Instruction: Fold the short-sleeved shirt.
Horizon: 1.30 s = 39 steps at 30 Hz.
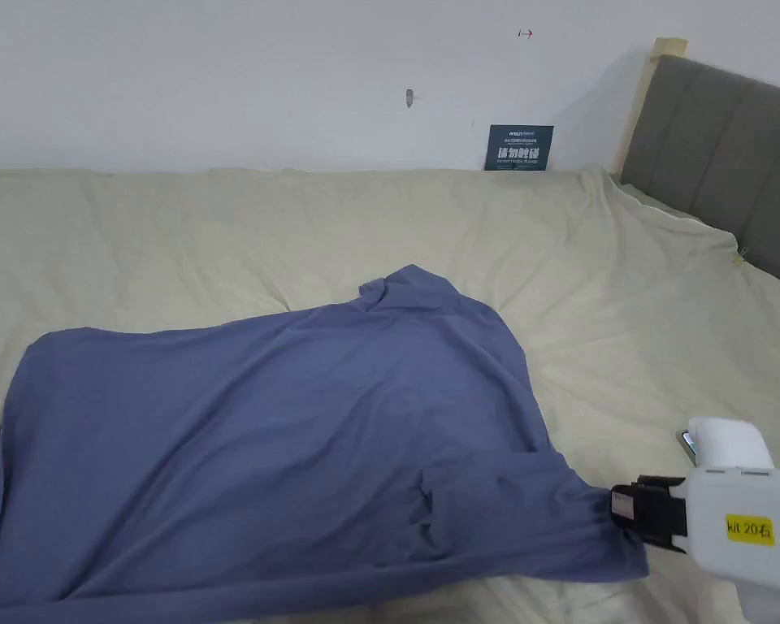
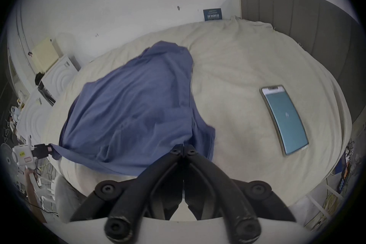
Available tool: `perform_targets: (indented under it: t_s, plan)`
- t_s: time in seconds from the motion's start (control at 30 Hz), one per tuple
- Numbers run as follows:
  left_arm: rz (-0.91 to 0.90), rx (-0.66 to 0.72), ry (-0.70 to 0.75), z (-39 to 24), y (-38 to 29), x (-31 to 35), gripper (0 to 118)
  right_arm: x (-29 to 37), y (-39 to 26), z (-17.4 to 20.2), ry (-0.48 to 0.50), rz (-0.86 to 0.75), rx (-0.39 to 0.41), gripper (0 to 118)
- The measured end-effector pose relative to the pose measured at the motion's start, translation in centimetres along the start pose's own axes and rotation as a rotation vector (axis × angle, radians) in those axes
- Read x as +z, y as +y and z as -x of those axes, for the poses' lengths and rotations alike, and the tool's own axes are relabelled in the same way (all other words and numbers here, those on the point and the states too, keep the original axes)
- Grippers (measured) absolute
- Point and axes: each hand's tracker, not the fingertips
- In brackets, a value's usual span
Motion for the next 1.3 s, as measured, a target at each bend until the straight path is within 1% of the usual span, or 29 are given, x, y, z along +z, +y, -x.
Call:
perform_targets:
  t_s: [0.13,0.27,0.33,0.37,0.43,0.47,0.53,0.57,0.7,0.73,0.77,0.8,0.83,0.87,0.9,0.93,1.03,1.07,1.17,1.2,1.23,1.27,1.3]
  plan:
    - [-0.027,-0.017,0.020,-0.1,4.1,-1.9,4,-1.6,3.8,0.5,-0.002,-0.024,0.012,0]
    - [-0.006,-0.085,0.059,-0.8,7.7,-5.7,4,-4.9,7.8,0.6,0.039,-0.039,-0.025,0]
    - [0.015,-0.082,0.052,-0.8,9.1,-7.8,4,-6.5,9.5,1.3,0.021,-0.037,-0.019,0]
    - [0.020,-0.066,0.041,-0.8,9.6,-8.9,4,-7.7,10.2,1.3,0.001,-0.027,-0.038,0]
    - [0.033,-0.047,0.039,-0.8,10.5,-10.8,4,-10.2,11.2,0.9,0.017,0.006,-0.054,0]
    - [0.036,-0.050,0.040,-0.9,10.9,-11.7,4,-11.4,11.4,1.0,-0.007,0.029,-0.060,0]
    - [0.056,-0.072,0.041,-0.9,11.3,-13.2,4,-13.3,11.6,1.2,-0.048,0.047,-0.021,0]
    - [0.066,-0.082,0.043,-0.9,11.4,-13.7,4,-14.1,11.6,1.2,-0.049,0.062,0.004,0]
    - [0.075,-0.115,0.043,-1.0,11.7,-14.2,4,-15.7,11.6,1.2,-0.059,0.074,0.001,0]
    - [0.074,-0.110,0.049,-1.0,11.7,-14.1,6,-15.6,11.5,1.2,-0.061,0.068,0.007,0]
    - [0.075,-0.107,0.048,-1.0,11.7,-13.8,12,-15.4,11.5,1.2,-0.061,0.066,0.010,1]
    - [0.068,-0.106,0.070,-1.0,11.6,-13.4,38,-15.1,11.5,1.3,-0.063,0.059,0.010,19]
    - [0.064,-0.122,0.102,-1.0,11.4,-12.9,71,-14.5,11.4,1.2,-0.056,0.058,0.021,50]
    - [0.058,-0.139,0.111,-0.9,11.2,-12.1,100,-13.7,11.2,1.3,-0.041,0.058,0.025,86]
    - [0.033,-0.136,0.102,-0.7,10.9,-11.0,118,-12.6,11.1,1.3,-0.033,0.026,0.033,103]
    - [-0.039,-0.114,0.061,-0.6,10.7,-9.3,118,-11.2,11.0,1.4,-0.014,-0.015,0.054,103]
    - [-0.020,-0.057,-0.066,0.2,9.6,-5.4,118,-6.9,9.9,2.2,-0.013,-0.095,0.060,103]
    - [-0.033,-0.042,-0.066,0.3,8.8,-4.1,118,-5.6,9.2,2.4,0.016,-0.100,0.063,103]
    - [-0.048,0.007,-0.057,0.6,6.0,-1.2,117,-2.7,6.5,3.6,0.049,-0.100,0.070,102]
    - [-0.058,0.031,-0.059,0.6,5.0,-0.5,112,-2.0,5.5,3.8,0.069,-0.103,0.065,94]
    - [-0.058,0.041,-0.071,0.5,4.0,0.2,100,-1.1,4.3,4.1,0.119,-0.117,0.037,79]
    - [-0.065,0.054,-0.072,0.7,2.9,0.5,83,-0.6,3.1,4.6,0.179,-0.128,0.035,56]
    - [-0.063,0.055,-0.073,0.9,2.2,0.5,58,-0.3,2.2,4.8,0.190,-0.116,0.006,12]
